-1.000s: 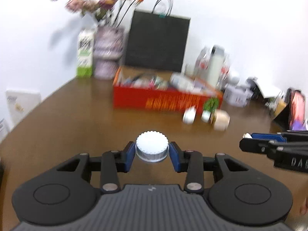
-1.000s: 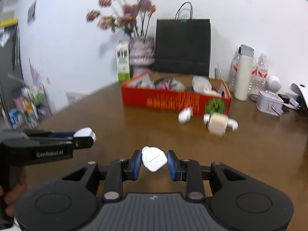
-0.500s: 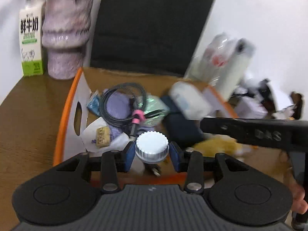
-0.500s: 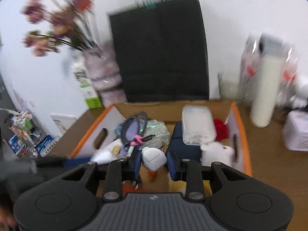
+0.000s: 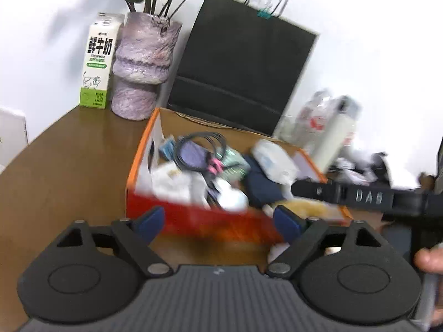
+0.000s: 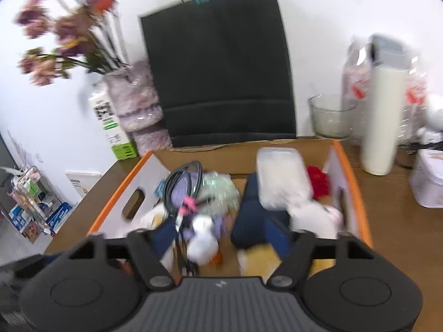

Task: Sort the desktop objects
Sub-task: 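Carry white cap and small white object into the red box and open both tools, then move both open tools back over the table, then grasp the white tissue with the left tool while the right tool grasps the beige cube, then carry tissue and beige cube into the red box and open both tools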

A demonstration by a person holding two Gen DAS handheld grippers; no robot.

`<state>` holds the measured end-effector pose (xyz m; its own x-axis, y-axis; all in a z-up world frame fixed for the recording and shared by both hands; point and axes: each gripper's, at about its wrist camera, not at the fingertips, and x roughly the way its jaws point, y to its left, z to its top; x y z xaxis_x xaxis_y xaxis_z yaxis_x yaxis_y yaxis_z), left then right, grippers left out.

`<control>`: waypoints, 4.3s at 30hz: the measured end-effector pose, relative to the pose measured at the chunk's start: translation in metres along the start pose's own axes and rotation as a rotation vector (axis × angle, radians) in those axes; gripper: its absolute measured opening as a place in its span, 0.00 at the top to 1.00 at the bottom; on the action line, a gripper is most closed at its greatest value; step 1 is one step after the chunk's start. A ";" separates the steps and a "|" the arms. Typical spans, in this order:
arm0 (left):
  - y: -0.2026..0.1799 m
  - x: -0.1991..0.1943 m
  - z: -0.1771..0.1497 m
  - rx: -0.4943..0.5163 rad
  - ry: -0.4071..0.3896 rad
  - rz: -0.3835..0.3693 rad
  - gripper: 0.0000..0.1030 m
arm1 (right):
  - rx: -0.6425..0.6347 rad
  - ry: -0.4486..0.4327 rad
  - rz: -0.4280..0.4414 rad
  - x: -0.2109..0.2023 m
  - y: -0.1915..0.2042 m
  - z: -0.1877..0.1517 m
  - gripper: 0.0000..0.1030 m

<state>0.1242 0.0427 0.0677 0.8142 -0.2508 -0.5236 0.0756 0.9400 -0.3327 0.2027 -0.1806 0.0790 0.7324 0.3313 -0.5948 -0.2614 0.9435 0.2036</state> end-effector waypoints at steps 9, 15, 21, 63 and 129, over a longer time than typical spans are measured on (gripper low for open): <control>-0.016 -0.071 -0.101 0.172 0.036 0.079 0.01 | -0.073 0.016 -0.104 -0.097 0.024 -0.129 0.21; -0.020 -0.095 -0.157 0.250 0.062 0.181 0.01 | -0.131 -0.009 -0.157 -0.129 0.049 -0.198 0.19; -0.017 -0.118 -0.177 0.245 0.022 0.223 0.00 | -0.142 0.026 -0.107 -0.142 0.062 -0.232 0.13; -0.041 -0.004 -0.086 0.263 0.081 -0.038 0.11 | -0.124 -0.063 -0.223 -0.085 -0.017 -0.119 0.22; 0.013 0.082 0.094 0.108 0.066 0.067 0.80 | -0.087 -0.058 -0.013 0.004 0.023 0.048 0.46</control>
<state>0.2459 0.0557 0.0945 0.7803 -0.1976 -0.5934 0.0864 0.9737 -0.2107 0.2294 -0.1574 0.1189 0.7705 0.3215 -0.5504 -0.3037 0.9443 0.1265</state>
